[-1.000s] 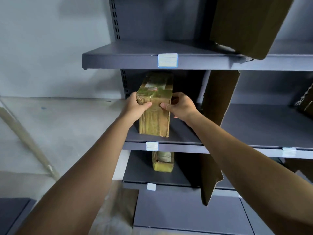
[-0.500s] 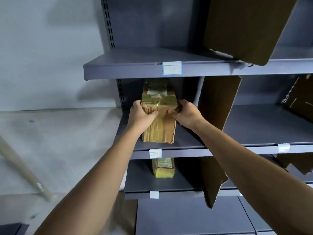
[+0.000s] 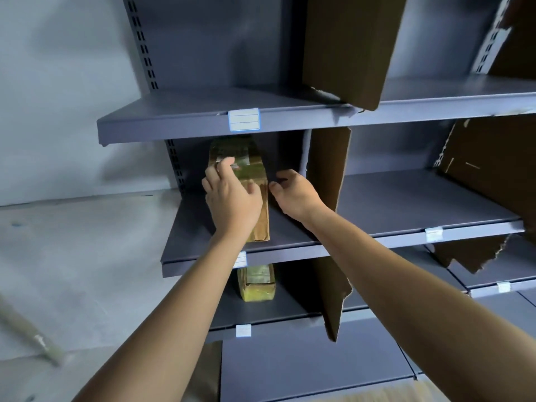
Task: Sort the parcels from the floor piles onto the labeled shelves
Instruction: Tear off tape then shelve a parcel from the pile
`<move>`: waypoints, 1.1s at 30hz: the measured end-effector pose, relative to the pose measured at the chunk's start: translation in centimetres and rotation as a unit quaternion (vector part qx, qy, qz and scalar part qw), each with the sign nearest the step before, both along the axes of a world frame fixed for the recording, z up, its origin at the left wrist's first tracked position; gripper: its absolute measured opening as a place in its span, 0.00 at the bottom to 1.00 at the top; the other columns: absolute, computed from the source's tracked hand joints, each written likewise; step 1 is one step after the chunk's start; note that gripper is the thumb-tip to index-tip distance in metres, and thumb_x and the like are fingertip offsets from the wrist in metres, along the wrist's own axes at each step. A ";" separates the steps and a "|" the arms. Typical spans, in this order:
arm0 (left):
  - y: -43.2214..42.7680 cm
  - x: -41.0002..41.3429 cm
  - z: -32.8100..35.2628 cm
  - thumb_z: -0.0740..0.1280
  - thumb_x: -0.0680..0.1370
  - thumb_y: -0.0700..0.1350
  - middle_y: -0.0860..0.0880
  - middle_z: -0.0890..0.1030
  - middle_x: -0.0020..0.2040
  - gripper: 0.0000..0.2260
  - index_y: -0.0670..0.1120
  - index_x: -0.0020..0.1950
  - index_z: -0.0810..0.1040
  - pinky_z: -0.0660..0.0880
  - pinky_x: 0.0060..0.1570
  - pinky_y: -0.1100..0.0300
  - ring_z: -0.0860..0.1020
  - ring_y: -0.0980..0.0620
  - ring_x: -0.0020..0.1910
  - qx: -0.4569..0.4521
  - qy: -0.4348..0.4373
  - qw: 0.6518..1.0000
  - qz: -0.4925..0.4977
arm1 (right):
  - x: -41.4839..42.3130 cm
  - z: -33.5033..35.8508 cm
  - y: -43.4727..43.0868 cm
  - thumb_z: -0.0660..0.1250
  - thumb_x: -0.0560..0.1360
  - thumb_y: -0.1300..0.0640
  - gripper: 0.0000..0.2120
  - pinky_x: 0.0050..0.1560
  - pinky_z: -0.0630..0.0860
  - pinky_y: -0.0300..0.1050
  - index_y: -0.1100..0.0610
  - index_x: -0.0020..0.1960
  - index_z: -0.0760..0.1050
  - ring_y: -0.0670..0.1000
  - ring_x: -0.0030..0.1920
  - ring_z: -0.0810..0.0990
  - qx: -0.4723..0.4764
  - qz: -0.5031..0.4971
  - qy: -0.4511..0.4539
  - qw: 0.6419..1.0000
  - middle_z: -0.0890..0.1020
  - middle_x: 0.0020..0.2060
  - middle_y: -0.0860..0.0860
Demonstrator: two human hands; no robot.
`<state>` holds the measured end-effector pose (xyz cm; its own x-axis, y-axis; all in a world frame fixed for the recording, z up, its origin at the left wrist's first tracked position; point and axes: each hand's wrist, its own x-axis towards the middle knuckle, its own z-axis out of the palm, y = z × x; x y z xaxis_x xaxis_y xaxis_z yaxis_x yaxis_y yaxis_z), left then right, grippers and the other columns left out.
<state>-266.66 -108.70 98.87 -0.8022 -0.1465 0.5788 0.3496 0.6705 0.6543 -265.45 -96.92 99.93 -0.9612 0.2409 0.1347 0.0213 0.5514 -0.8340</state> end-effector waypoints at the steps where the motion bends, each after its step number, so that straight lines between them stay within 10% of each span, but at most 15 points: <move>1: 1.0 0.6 0.2 0.67 0.75 0.40 0.39 0.70 0.65 0.20 0.42 0.66 0.70 0.67 0.64 0.47 0.68 0.39 0.64 0.007 0.009 1.000 -0.010 | 0.6 0.1 0.5 0.62 0.81 0.53 0.20 0.63 0.75 0.50 0.59 0.71 0.69 0.57 0.60 0.79 -0.019 0.002 0.000 1.000 0.79 0.62 0.55; 5: 5.3 2.8 0.5 0.65 0.78 0.39 0.43 0.72 0.65 0.16 0.43 0.65 0.70 0.63 0.50 0.65 0.72 0.44 0.61 0.060 -0.018 0.997 -0.035 | 3.9 1.4 3.8 0.60 0.80 0.55 0.14 0.58 0.79 0.55 0.56 0.63 0.75 0.56 0.56 0.81 -0.054 0.025 0.010 0.998 0.82 0.56 0.55; 15: 21.4 13.8 0.5 0.61 0.75 0.34 0.42 0.73 0.59 0.12 0.40 0.59 0.73 0.72 0.56 0.53 0.76 0.41 0.55 0.145 0.021 0.986 -0.083 | 16.2 2.8 19.8 0.57 0.82 0.54 0.11 0.43 0.80 0.49 0.57 0.59 0.74 0.53 0.46 0.82 -0.091 0.054 0.051 0.993 0.80 0.49 0.54; 24: 44.3 23.1 -0.9 0.61 0.77 0.34 0.45 0.76 0.56 0.11 0.44 0.57 0.72 0.69 0.51 0.62 0.74 0.49 0.50 0.165 -0.078 0.952 -0.246 | 27.9 1.2 42.0 0.55 0.82 0.53 0.15 0.52 0.80 0.60 0.62 0.59 0.74 0.62 0.51 0.82 -0.068 -0.119 0.058 0.989 0.82 0.51 0.61; 33: 70.5 33.1 -2.7 0.61 0.76 0.35 0.51 0.75 0.53 0.11 0.46 0.55 0.73 0.68 0.48 0.62 0.74 0.51 0.53 0.131 -0.135 0.879 -0.438 | 40.2 -2.0 66.0 0.58 0.81 0.52 0.12 0.45 0.79 0.50 0.56 0.56 0.77 0.57 0.47 0.83 -0.098 -0.325 0.087 0.937 0.83 0.44 0.53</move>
<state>-233.58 -38.18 96.20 -0.7761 0.4961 0.3893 0.4656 0.0344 0.8843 -225.28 -30.90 97.96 -0.5702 0.8040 0.1687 0.1533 0.3059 -0.9396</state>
